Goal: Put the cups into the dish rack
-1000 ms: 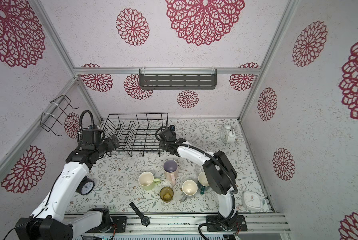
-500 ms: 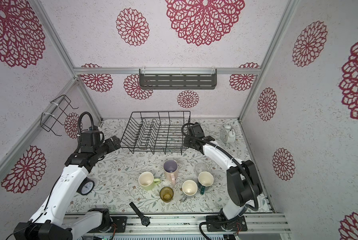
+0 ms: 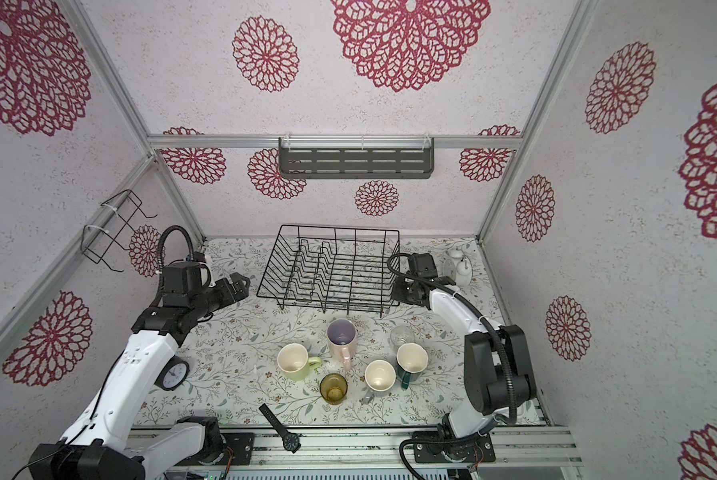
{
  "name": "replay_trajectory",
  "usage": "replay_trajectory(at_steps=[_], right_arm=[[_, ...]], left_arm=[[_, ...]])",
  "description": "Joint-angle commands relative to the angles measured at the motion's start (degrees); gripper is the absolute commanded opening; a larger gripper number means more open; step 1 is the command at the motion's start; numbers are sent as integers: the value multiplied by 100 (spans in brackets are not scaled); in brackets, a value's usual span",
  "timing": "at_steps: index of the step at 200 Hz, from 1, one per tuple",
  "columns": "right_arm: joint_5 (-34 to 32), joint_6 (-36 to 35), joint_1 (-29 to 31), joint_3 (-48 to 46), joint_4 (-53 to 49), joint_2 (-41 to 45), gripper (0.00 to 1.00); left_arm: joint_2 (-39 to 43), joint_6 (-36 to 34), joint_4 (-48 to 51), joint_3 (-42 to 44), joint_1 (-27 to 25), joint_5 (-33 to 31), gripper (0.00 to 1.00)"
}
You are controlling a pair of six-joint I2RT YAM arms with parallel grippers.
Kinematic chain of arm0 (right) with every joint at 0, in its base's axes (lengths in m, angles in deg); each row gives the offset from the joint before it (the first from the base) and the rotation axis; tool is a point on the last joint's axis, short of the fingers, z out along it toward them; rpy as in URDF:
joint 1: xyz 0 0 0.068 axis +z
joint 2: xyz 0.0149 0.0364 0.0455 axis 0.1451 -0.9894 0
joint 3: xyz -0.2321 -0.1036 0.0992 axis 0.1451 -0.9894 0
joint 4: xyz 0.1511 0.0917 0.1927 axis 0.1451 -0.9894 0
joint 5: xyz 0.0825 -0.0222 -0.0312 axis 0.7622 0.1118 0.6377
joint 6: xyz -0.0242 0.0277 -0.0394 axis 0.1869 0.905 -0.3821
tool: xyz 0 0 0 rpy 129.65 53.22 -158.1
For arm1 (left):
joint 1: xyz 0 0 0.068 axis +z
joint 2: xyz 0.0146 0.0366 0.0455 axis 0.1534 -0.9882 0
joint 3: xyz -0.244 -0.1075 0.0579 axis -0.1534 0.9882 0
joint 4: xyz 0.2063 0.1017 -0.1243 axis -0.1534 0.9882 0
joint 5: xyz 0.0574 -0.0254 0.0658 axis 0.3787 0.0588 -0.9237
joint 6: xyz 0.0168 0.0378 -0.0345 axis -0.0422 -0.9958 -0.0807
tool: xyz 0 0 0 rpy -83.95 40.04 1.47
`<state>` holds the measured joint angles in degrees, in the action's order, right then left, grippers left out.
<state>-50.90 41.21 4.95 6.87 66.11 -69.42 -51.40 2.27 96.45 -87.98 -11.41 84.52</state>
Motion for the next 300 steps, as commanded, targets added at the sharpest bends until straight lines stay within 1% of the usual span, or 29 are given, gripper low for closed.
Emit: replay_trajectory(at_steps=[1, 10, 25, 36, 43, 66, 87, 121, 131, 143, 155, 165, 185, 197, 215, 226, 247, 269, 300], right_arm=[[114, -394, -134, 233, -400, 35, 0], [102, -386, -139, 248, -427, 47, 10], [144, -388, -148, 249, -438, 121, 18], [100, -354, -144, 203, -414, 210, 28], [18, -298, -146, 163, -397, 268, 32], [-115, -64, -136, -69, -167, 583, 38], [-354, 233, -141, -393, 112, 1074, 42], [-575, 448, -61, -898, 334, 1884, 43], [-722, 475, 111, -1136, 373, 2138, 43], [-824, 458, 343, -1385, 349, 2422, 43], [-934, 506, 503, -1527, 133, 2615, 44], [-865, 552, 524, -1607, -82, 2693, 44], [-825, 497, 533, -1537, -736, 2664, 44], [-979, 469, 526, -1457, -1176, 2629, 45], [-1456, 415, 494, -1367, -1694, 2520, 44], [-1429, 299, 438, -1284, -1931, 2337, 44], [-982, 126, 423, -1232, -2076, 2079, 41], [-770, -31, 419, -1256, -2023, 1970, 42], [-791, -107, 413, -1200, -1826, 1636, 45]], left_arm=[[105, -24, -207, -11, 13, 476, 97], [106, -20, -205, 4, -25, 789, 97], [149, -82, -29, 4, -136, 1397, 97], [270, -83, 213, 23, -243, 1556, 97], [363, -108, 406, 23, -291, 1565, 97], [654, -175, 996, 73, -326, 1415, 97], [873, -101, 1175, 207, -360, 1396, 97], [981, 523, 1491, 1, -525, 1099, 97], [948, 544, 1650, -107, -688, 1030, 100], [880, 525, 1849, -206, -934, 828, 100], [829, 494, 1980, -225, -1135, 619, 100], [771, 414, 1982, -199, -1244, 528, 99], [656, 337, 1900, -192, -1305, 331, 100], [578, 308, 1832, -214, -1305, 169, 99], [469, 347, 1692, -190, -1305, -299, 99], [395, 358, 1627, -192, -1305, -402, 99], [270, 421, 1550, -250, -1308, -322, 99], [196, 490, 1397, -180, -1308, -374, 98], [106, 654, 1352, -140, -1306, -434, 98]])
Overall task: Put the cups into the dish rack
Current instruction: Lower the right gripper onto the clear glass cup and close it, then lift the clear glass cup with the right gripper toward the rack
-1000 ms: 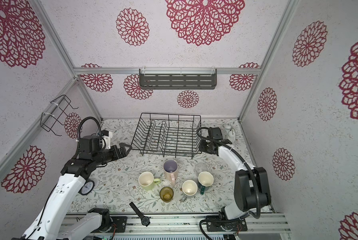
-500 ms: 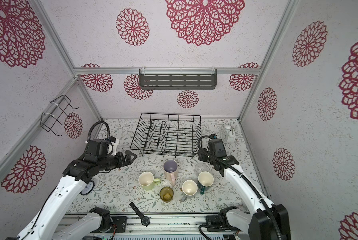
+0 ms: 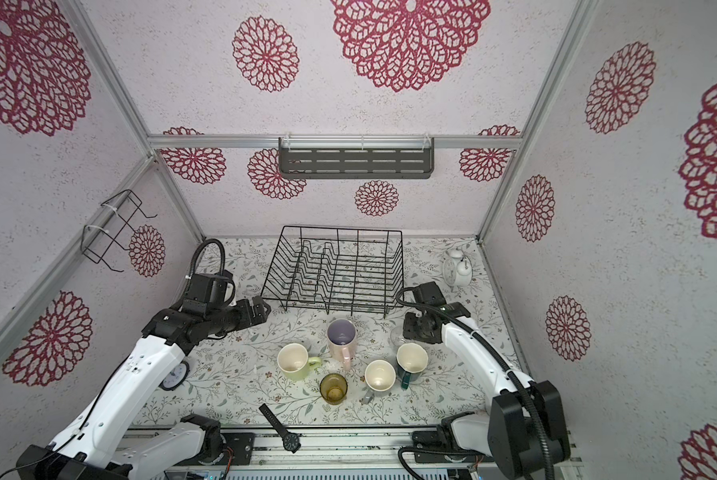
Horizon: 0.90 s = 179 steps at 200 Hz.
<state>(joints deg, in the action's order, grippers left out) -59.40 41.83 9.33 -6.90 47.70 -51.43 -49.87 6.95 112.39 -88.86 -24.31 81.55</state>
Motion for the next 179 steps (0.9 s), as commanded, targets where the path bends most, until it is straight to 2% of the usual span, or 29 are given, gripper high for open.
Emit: replay_trajectory(at_steps=[1, 44, 65, 86, 111, 124, 179], right_arm=[[61, -162, -25, 178, 31, -164, 45], [-57, -175, -21, 35, 351, -359, 46], [-103, -265, -16, 37, 394, -564, 43], [-200, -356, -17, 7, 356, -648, 41], [-196, -403, -15, 24, 441, -760, 32], [-207, -379, -10, 22, 489, -780, 26], [-447, -407, -18, -13, 453, -679, 12]], left_arm=[[-51, 187, -252, -46, -16, -126, 98], [-188, 148, -172, -170, -25, 48, 98], [-221, 154, -321, -108, -25, 82, 98], [-310, 310, -304, -246, -25, 514, 97], [-320, 419, -553, -241, -22, 775, 98], [-328, 425, -542, -294, -21, 748, 97], [-311, 487, -495, -372, -24, 680, 97]])
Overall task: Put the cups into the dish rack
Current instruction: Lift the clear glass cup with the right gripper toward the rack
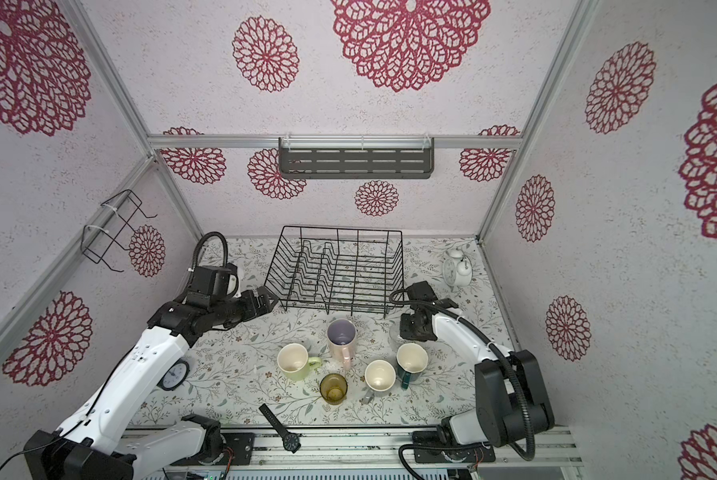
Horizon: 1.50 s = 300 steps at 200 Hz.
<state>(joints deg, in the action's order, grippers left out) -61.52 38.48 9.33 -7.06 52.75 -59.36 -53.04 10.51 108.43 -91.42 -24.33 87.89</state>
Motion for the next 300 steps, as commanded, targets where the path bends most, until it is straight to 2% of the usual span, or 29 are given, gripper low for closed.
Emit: replay_trajectory(at_steps=[1, 56, 90, 138, 154, 176, 198, 228, 281, 300], right_arm=[[-235, -71, -9, 6, -52, 125, 12], [-517, 53, -11, -11, -162, 347, 0], [-1820, 650, -35, -174, -380, 868, 0], [-3059, 1160, -124, -250, -434, 2009, 0], [-3424, 1135, -126, -339, 29, 2429, 0], [-3646, 949, -125, -583, 1180, 3013, 0], [-2940, 594, -129, -789, 2523, 3395, 0], [-1191, 163, -131, -1060, 4090, 3512, 0], [925, 248, -119, -760, 4695, 2975, 0], [1563, 235, -114, -801, 4988, 2905, 0]], left_arm=[[6, 135, -101, -117, -22, 48, 97], [-64, 228, -210, -219, -22, 133, 98], [-30, 405, -290, -473, -53, 456, 98], [104, 860, -968, -526, -278, 423, 97], [65, 897, -1106, -600, -485, 254, 97], [0, 852, -1670, -547, -885, 48, 98], [-172, 948, -2109, -685, -1262, 143, 99], [-289, 1128, -2943, -595, -1415, 671, 98], [-460, 1610, -3827, -436, -1420, 1396, 97], [-617, 1821, -4104, -473, -1427, 1958, 97]])
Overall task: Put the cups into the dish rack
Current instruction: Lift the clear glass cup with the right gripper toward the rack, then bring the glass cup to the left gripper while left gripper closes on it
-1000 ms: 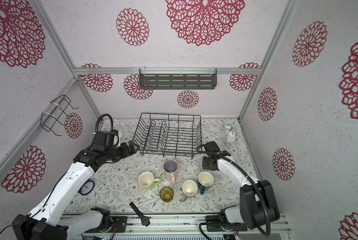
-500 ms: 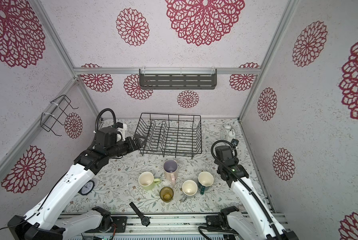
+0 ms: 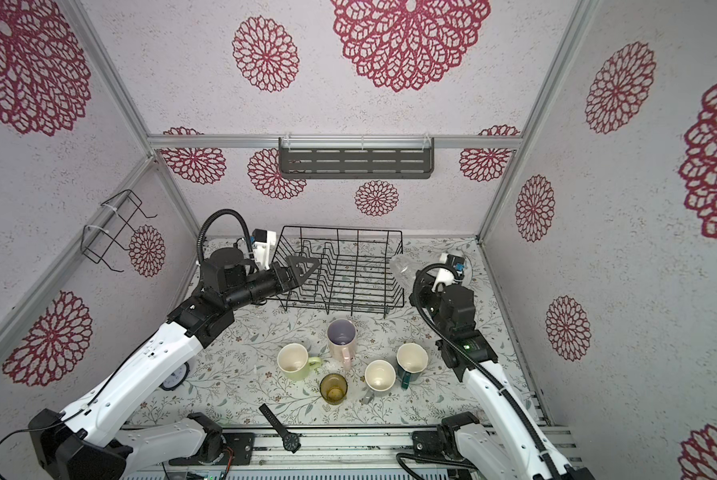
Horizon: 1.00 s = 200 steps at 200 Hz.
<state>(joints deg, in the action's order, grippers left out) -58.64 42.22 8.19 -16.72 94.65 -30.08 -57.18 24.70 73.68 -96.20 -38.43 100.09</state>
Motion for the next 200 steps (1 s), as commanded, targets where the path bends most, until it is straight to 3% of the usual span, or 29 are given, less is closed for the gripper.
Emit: replay_trajectory(at_steps=[1, 43, 68, 97, 126, 200], right_arm=[[1290, -141, -1, 153, 818, -24, 0], [2600, 76, 4, 12, 1821, -39, 0], [3600, -10, 2, 296, 1762, -275, 0], [4477, 498, 38, 432, 2376, -556, 0], [5049, 756, 175, 519, 2714, -777, 0], [5254, 694, 382, 743, 2856, -1121, 0]], left_arm=[[-213, 415, -655, 8, -18, 778, 97], [-887, 1295, -1753, -62, -5, 2534, 97], [-963, 1068, -1918, -52, -22, 2976, 97], [-1064, 1276, -2622, -45, -38, 3585, 97], [-1128, 1390, -2994, -31, -66, 3769, 97], [-1436, 1475, -3122, -16, -82, 3901, 98]])
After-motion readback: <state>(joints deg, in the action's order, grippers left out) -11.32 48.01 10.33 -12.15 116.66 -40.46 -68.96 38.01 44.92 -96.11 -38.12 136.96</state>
